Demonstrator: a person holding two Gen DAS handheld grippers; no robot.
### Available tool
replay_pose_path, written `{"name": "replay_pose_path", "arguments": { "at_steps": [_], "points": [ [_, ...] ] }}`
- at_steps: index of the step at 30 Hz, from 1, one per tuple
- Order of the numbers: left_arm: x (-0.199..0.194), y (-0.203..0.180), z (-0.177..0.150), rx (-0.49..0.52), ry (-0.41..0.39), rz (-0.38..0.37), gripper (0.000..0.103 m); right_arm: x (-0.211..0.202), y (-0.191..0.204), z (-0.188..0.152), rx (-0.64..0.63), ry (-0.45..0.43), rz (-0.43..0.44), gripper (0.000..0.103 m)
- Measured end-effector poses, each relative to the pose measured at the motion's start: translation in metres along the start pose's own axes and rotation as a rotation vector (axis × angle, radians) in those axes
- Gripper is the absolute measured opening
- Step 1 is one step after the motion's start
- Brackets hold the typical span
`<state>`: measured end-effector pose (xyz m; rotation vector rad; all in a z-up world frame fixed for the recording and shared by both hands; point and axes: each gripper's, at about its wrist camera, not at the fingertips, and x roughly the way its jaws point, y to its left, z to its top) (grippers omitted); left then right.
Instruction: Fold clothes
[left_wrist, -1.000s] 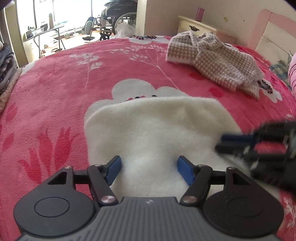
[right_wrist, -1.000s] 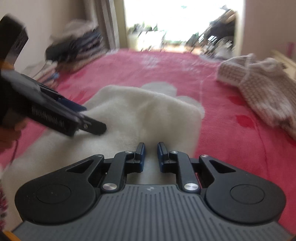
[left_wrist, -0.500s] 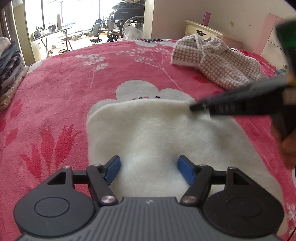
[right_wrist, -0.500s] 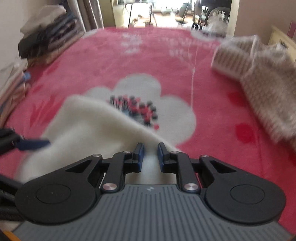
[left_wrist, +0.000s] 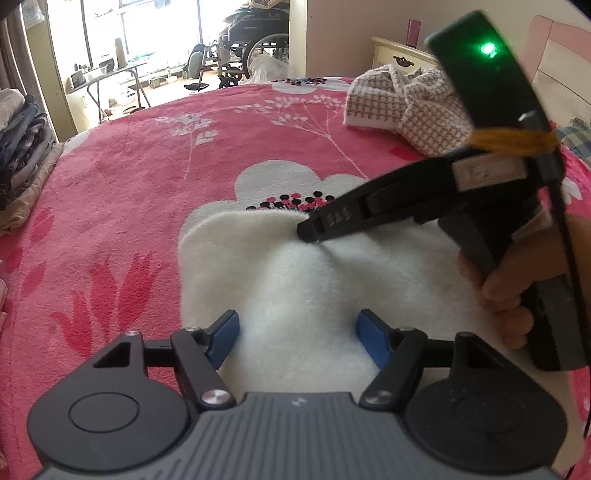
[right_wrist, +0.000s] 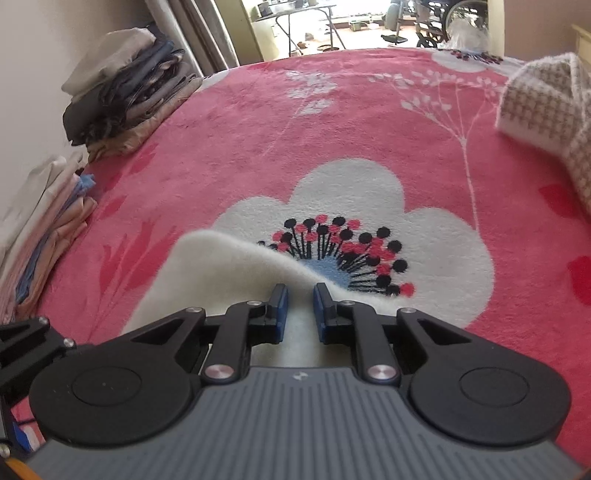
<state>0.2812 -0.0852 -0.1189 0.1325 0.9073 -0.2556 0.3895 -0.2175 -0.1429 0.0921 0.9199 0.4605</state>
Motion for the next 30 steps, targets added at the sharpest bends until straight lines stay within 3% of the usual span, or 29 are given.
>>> {"name": "replay_pose_path", "arguments": {
  "at_steps": [5, 9, 18, 25, 30],
  "points": [
    [-0.001, -0.004, 0.0, 0.022, -0.008, 0.024, 0.072, -0.038, -0.005, 0.004, 0.045, -0.063, -0.004, 0.016],
    [0.0, -0.007, 0.002, 0.031, -0.004, 0.04, 0.072, -0.067, -0.015, -0.008, 0.074, -0.047, 0.0, 0.016],
    [-0.001, -0.018, 0.001, 0.081, -0.021, 0.085, 0.072, -0.076, -0.029, -0.036, 0.091, -0.043, -0.037, 0.015],
    [0.0, -0.015, -0.001, 0.074, -0.027, 0.076, 0.073, -0.135, -0.009, -0.06, 0.091, -0.063, 0.077, 0.016],
    [0.0, -0.015, -0.002, 0.078, -0.037, 0.077, 0.073, -0.142, 0.004, -0.098, 0.087, -0.012, 0.079, 0.016]
  ]
}}
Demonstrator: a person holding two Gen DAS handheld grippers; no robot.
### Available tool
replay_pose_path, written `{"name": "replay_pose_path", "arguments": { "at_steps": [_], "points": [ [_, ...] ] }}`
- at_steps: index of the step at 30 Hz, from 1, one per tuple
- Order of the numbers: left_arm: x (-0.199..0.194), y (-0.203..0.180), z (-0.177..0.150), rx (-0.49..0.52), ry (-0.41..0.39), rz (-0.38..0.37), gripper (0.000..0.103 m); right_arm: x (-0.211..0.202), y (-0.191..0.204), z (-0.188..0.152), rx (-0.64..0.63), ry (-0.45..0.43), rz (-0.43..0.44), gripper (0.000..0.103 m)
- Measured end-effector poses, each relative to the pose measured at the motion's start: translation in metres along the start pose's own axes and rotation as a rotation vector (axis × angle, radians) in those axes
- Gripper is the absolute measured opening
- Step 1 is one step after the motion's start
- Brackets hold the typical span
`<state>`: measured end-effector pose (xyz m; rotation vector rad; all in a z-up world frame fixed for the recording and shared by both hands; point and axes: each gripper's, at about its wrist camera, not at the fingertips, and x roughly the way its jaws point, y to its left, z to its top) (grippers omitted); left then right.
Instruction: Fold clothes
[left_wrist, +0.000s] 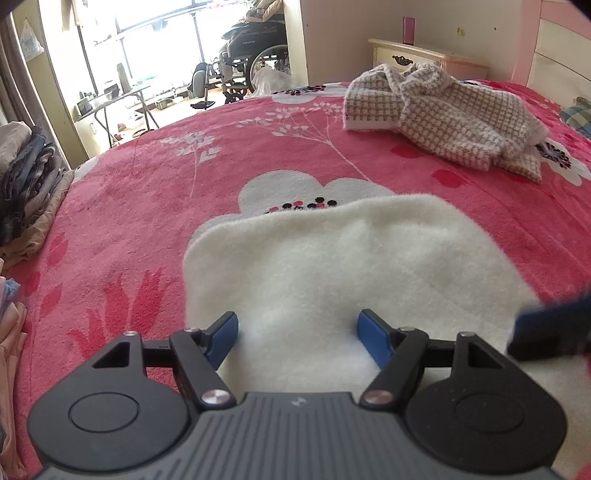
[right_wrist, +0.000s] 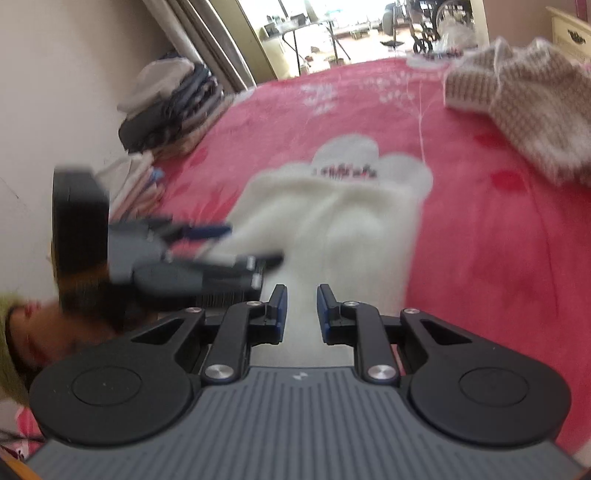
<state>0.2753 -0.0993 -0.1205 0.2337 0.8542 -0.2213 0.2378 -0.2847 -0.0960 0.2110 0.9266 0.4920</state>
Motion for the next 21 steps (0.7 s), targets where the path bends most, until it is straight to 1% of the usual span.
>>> {"name": "replay_pose_path", "arguments": {
  "at_steps": [1, 3, 9, 12, 17, 21],
  "points": [
    [0.0, 0.0, 0.0, -0.001, 0.0, -0.002, 0.074, 0.004, 0.0, -0.008, 0.005, 0.01, -0.01, 0.016],
    [-0.001, 0.003, 0.0, -0.01, -0.003, -0.007, 0.075, 0.011, 0.002, -0.021, 0.009, -0.008, -0.047, 0.016],
    [-0.021, 0.033, -0.005, -0.093, -0.013, -0.07, 0.08, 0.01, 0.007, -0.029, 0.029, -0.062, -0.076, 0.017],
    [-0.031, 0.057, -0.014, -0.174, 0.006, -0.154, 0.082, 0.009, 0.006, -0.03, 0.039, -0.068, -0.07, 0.017],
    [-0.031, 0.097, -0.034, -0.348, 0.091, -0.325, 0.082, 0.009, 0.006, -0.032, 0.042, -0.076, -0.068, 0.017],
    [-0.021, 0.117, -0.053, -0.473, 0.152, -0.412, 0.082, 0.009, 0.006, -0.032, 0.044, -0.077, -0.065, 0.018]
  ]
}}
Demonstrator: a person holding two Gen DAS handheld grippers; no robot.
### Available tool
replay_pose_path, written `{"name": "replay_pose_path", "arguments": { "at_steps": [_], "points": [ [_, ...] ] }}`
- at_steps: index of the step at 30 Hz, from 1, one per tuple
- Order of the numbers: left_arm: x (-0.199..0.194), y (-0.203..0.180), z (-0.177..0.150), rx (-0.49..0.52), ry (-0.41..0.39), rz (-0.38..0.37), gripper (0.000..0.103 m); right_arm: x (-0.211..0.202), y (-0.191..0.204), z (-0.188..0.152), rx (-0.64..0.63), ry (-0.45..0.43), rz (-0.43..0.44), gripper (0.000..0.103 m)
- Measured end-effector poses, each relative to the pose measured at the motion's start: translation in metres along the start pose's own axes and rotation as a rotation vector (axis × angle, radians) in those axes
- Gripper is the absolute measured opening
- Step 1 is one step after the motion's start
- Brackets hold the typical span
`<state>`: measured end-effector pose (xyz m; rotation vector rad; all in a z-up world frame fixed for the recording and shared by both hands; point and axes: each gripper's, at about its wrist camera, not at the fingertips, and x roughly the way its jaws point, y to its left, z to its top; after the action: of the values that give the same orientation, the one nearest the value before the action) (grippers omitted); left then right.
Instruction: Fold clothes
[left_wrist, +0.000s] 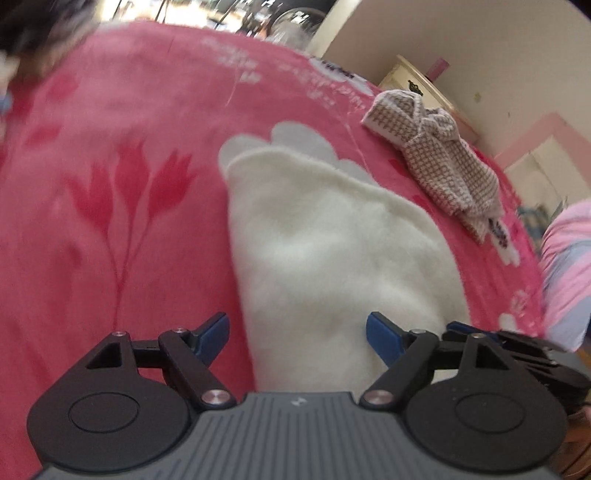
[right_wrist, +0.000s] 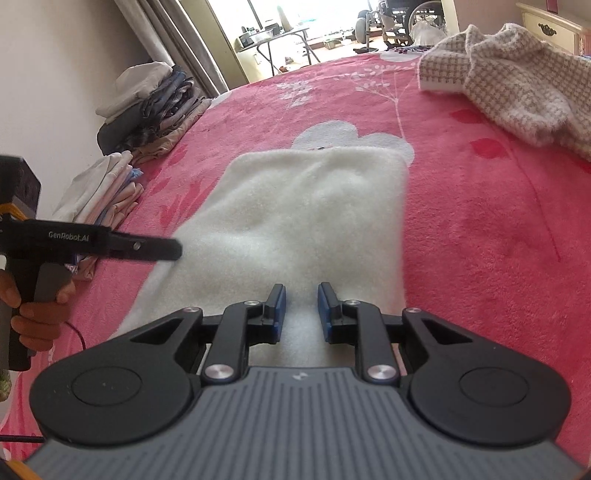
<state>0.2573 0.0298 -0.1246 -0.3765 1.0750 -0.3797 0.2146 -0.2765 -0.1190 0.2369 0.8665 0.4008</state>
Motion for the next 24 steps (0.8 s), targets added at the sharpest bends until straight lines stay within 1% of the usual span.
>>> {"name": "replay_pose_path", "arguments": {
  "at_steps": [4, 6, 12, 15, 18, 20, 23, 24],
  "points": [
    [0.008, 0.02, -0.001, -0.113, 0.048, -0.093, 0.083, 0.0, 0.0, 0.0, 0.003, -0.001, 0.001, 0.018],
    [0.011, 0.024, -0.001, -0.133, 0.066, -0.123, 0.083, 0.0, 0.0, 0.0, 0.005, -0.001, 0.002, 0.019],
    [0.024, 0.026, -0.001, -0.154, 0.087, -0.167, 0.085, 0.0, 0.001, 0.0, 0.009, -0.002, 0.006, 0.023],
    [0.027, 0.026, -0.002, -0.155, 0.091, -0.181, 0.086, -0.001, 0.0, 0.001, 0.023, -0.003, 0.028, 0.03],
    [0.029, 0.025, -0.002, -0.156, 0.09, -0.186, 0.086, -0.005, -0.003, 0.005, 0.052, -0.011, 0.067, 0.041],
    [0.031, 0.025, -0.001, -0.158, 0.091, -0.192, 0.086, -0.013, -0.011, 0.012, 0.091, -0.048, 0.095, 0.049],
    [0.034, 0.026, 0.0, -0.162, 0.1, -0.214, 0.086, -0.025, -0.032, 0.023, 0.173, -0.121, 0.088, 0.059],
    [0.035, 0.026, 0.0, -0.165, 0.102, -0.221, 0.086, -0.027, -0.042, 0.026, 0.212, -0.135, 0.083, 0.061]
  ]
}}
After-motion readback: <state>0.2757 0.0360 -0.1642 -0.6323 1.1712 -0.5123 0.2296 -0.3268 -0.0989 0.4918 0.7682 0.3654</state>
